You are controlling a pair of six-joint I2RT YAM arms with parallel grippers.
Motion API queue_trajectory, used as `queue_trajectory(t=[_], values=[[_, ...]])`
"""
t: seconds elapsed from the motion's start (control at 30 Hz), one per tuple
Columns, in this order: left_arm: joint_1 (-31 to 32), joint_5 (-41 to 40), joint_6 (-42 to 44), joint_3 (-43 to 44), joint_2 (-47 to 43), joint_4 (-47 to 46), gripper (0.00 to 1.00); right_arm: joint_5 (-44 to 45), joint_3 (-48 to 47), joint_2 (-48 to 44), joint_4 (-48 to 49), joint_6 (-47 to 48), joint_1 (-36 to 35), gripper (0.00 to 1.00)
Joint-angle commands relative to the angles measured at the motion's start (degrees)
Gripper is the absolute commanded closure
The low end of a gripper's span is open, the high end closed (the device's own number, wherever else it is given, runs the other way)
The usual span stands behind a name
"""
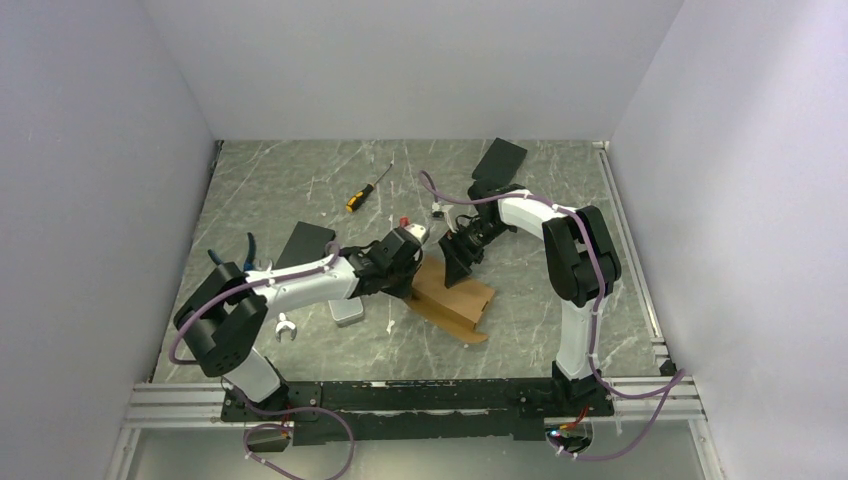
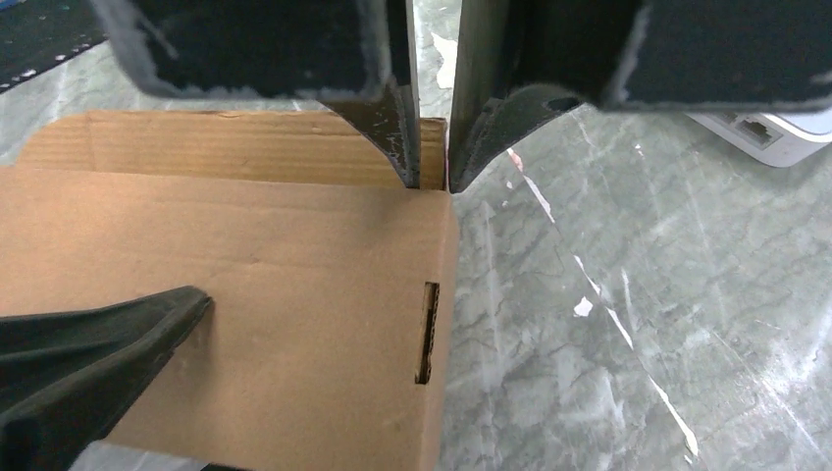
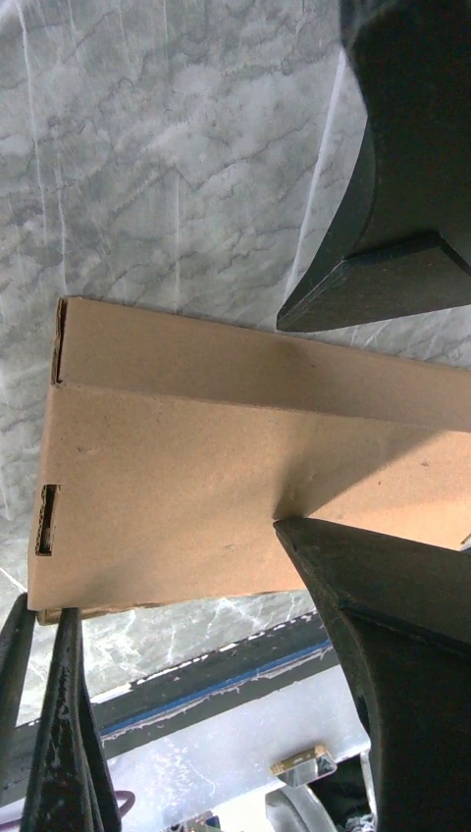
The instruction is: Fold the paper box
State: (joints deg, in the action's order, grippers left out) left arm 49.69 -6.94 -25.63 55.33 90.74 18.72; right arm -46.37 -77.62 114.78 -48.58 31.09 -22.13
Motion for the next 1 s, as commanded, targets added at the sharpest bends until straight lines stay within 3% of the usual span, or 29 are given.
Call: queue_trajectory(t=[0.0, 0.3, 0.5, 0.8, 0.97], values=[[-0.2, 0.6, -2.9, -1.3, -5.2, -3.6, 0.75, 3.7, -0.7, 1.3, 3.0, 0.9, -0.6, 0.27], [-0.4, 4.4, -6.8, -10.5, -18.6, -7.0, 0.50, 3.3, -1.1, 0.8, 2.7, 0.8, -0.6, 0.25], [-0.4, 11.6, -12.2, -18.0, -24.2, -14.7, 0.50, 4.1, -0.4, -3.2, 4.7, -1.2, -0.5, 0.13], [0.3, 21.5, -26.4, -33.8, -26.6, -38.4, 0.53, 5.0, 1.7, -9.9, 7.1, -2.8, 2.5, 0.05], [0.9, 19.7, -27.8, -31.9, -26.8, -37.1, 0.55, 4.6, 3.5, -14.6, 6.6, -0.1, 4.1, 0.06]])
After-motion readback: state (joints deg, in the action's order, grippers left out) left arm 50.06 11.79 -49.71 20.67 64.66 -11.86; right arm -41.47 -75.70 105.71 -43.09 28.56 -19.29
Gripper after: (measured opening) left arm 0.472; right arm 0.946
